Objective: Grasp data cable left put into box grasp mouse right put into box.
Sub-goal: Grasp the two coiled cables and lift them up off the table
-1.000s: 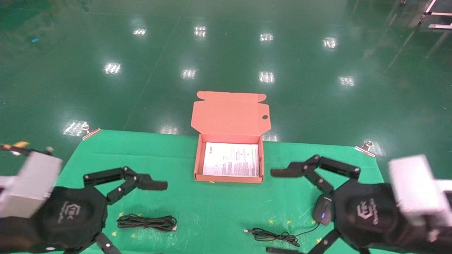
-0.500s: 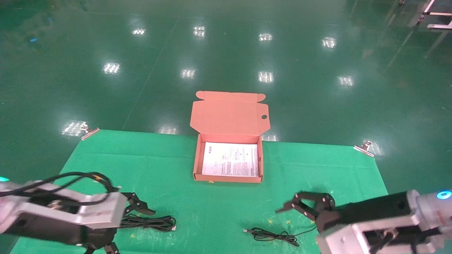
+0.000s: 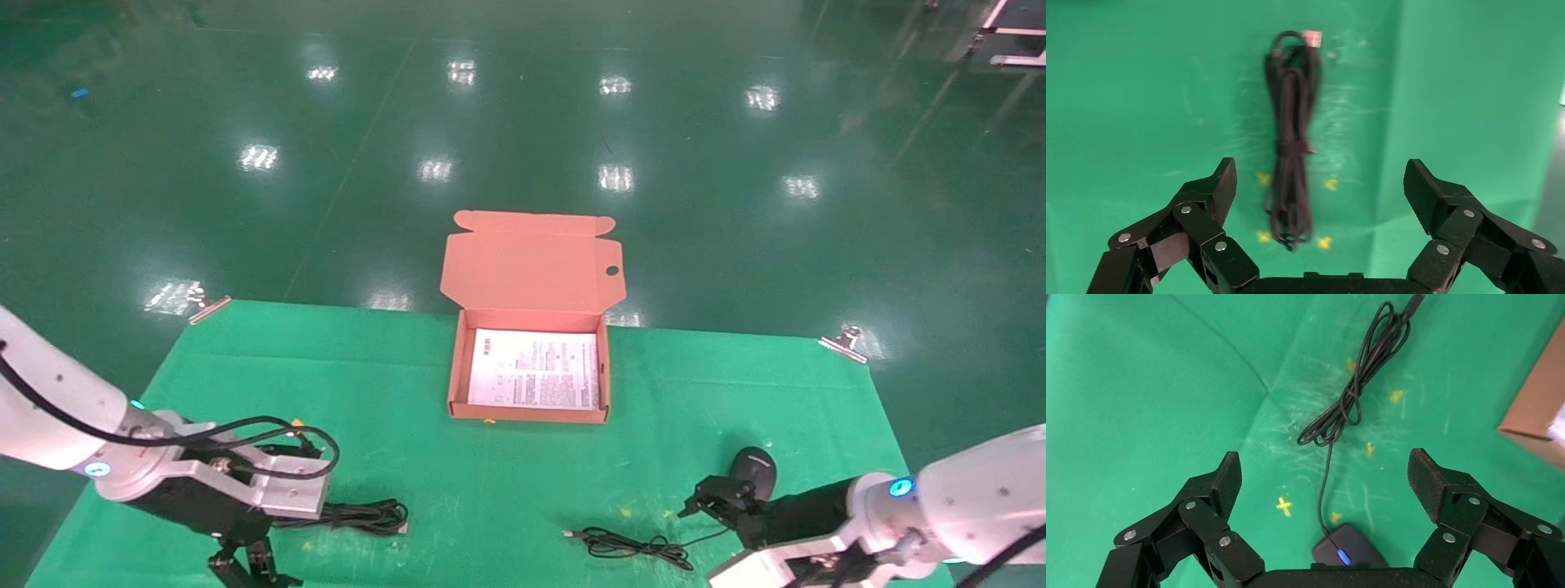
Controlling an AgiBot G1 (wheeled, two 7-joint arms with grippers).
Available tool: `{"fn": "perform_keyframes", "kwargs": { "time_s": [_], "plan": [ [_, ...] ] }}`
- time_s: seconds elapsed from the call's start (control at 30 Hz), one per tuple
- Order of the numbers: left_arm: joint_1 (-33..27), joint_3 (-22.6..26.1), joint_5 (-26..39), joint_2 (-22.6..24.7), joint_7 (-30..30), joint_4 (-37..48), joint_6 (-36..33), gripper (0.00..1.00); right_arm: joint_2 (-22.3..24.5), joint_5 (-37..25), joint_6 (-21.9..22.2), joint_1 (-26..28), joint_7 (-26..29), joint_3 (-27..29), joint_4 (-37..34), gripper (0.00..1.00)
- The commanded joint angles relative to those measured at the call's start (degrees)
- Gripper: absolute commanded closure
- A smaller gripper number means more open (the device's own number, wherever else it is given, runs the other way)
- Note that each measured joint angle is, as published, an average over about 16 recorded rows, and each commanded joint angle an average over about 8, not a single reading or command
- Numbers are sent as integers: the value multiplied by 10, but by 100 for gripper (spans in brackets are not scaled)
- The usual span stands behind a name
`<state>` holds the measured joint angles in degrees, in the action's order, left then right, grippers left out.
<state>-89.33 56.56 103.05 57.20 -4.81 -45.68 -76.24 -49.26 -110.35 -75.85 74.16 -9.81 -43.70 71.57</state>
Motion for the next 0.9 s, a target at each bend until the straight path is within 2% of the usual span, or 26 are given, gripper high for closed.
{"fn": "perform_keyframes", "kwargs": {
  "time_s": [0.03, 0.4, 0.8, 0.83, 0.87, 0.9],
  "plan": [
    [4, 2, 9, 11, 4, 17, 21, 0, -9, -12, 11, -6, 9, -4, -12, 0],
    [8, 2, 14, 56, 24, 123, 59, 0, -63, -21, 46, -1, 33, -4, -119, 0],
    [-1, -7, -5, 91, 85, 243, 74, 0, -114, -34, 89, 6, 12, -9, -204, 0],
    [-2, -8, -6, 94, 89, 252, 75, 2, -117, -36, 94, 5, 8, -10, -209, 0],
    [-3, -8, -7, 96, 93, 261, 77, 9, -120, -38, 99, 5, 5, -11, -214, 0],
    [-4, -9, -8, 98, 96, 269, 79, 22, -122, -40, 103, 4, 3, -11, -219, 0]
  ]
}}
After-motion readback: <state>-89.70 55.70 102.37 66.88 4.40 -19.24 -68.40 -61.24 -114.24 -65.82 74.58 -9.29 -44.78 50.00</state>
